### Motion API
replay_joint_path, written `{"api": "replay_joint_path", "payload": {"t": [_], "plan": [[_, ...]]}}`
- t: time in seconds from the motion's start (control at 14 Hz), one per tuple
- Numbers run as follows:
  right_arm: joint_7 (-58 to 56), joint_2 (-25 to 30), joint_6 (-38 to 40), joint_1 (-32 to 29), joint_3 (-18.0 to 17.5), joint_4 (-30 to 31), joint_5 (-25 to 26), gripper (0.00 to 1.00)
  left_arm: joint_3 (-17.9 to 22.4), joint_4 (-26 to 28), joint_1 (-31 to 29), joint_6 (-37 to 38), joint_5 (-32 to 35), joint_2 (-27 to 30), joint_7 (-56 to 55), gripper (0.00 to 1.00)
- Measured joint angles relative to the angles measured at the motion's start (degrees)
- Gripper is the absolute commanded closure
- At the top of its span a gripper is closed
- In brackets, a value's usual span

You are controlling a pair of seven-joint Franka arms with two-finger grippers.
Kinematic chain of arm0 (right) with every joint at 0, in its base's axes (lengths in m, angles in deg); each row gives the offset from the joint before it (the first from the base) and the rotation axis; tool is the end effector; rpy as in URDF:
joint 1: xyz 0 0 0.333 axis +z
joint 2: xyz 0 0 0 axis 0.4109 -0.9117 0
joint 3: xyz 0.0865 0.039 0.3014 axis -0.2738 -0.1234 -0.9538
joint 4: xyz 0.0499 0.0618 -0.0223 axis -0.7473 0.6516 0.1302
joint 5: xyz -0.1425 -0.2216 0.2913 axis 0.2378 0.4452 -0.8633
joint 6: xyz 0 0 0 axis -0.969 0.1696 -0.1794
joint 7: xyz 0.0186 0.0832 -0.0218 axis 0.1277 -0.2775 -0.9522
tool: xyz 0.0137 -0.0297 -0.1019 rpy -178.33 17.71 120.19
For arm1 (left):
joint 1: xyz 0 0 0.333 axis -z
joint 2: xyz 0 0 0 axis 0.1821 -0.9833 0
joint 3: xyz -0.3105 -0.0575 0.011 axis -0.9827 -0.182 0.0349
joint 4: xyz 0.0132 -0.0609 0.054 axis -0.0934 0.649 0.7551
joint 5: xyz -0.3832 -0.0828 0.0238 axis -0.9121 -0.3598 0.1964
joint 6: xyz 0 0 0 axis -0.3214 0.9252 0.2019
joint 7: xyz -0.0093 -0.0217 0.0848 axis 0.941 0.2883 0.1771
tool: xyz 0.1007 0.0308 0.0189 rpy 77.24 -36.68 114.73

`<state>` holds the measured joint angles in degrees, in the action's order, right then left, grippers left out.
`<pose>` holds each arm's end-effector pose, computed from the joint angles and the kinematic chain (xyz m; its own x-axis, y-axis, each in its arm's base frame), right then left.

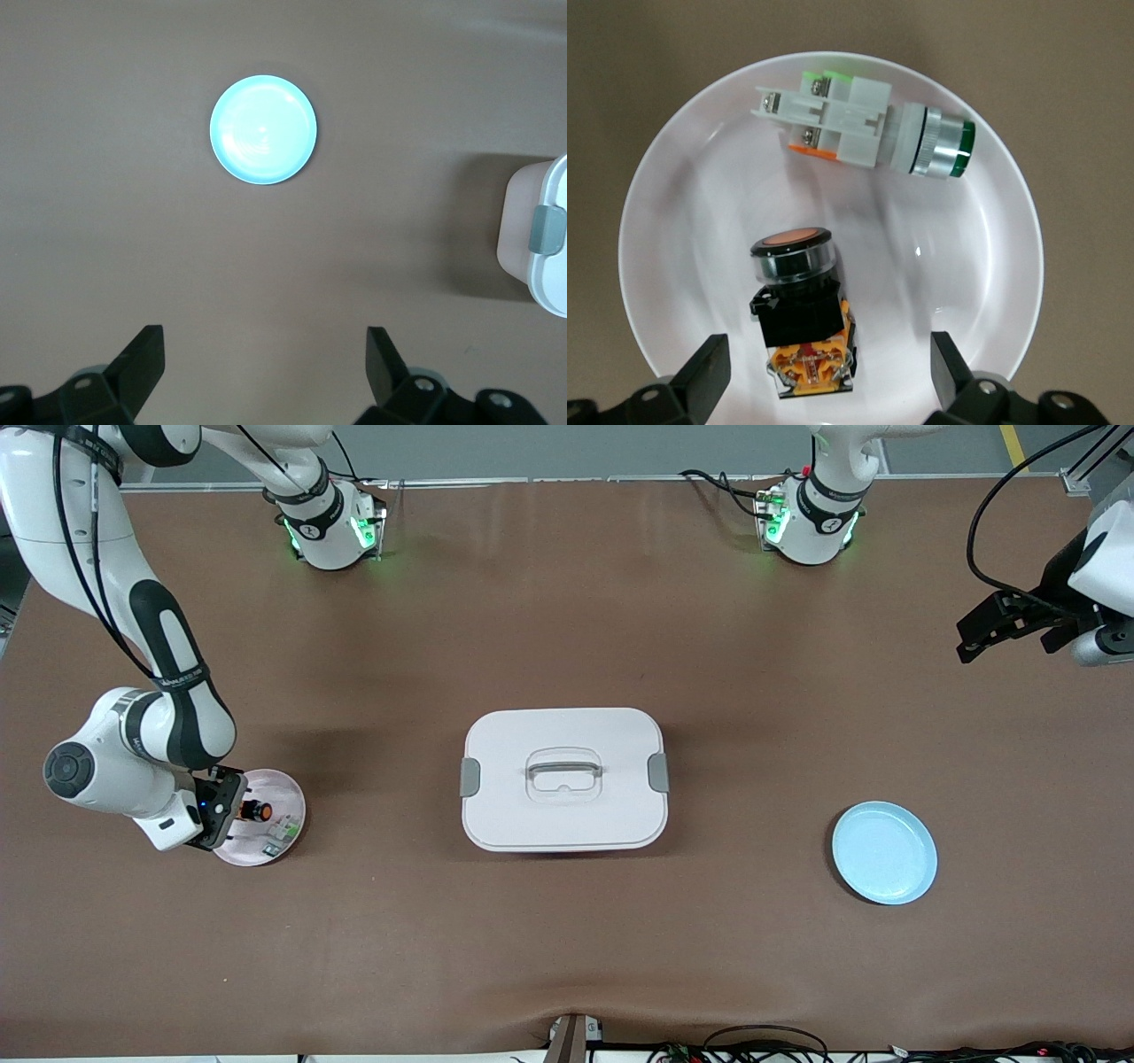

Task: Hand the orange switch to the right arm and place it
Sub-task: 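Lower the switch onto the white plate and open the right gripper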

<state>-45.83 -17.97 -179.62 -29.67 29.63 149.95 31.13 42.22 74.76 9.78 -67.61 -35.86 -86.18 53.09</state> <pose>0.6333 -0.1008 0.1892 0.2615 0.9652 0.0090 0.9634 -0.2604 -0.0629 0.5416 -0.0544 0.6484 0.9946 0.0915 0.0484 0.0935 -0.9948 -0.0406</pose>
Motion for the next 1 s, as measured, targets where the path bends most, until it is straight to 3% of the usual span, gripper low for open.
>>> {"api": "replay_joint_path", "payload": {"t": [0.64,1.0], "plan": [[1.5,0.9,5.4,-0.2,0.4,-3.6,-0.7,0.00,0.0,0.0,0.0,0.3,0.0,0.0,0.0,0.00],[19.5,2.1,7.4,-1.1,0.5,-3.6,-0.8,0.00,-0.2,0.0,0.0,1.0,0.0,0.1,0.4,0.00]]}}
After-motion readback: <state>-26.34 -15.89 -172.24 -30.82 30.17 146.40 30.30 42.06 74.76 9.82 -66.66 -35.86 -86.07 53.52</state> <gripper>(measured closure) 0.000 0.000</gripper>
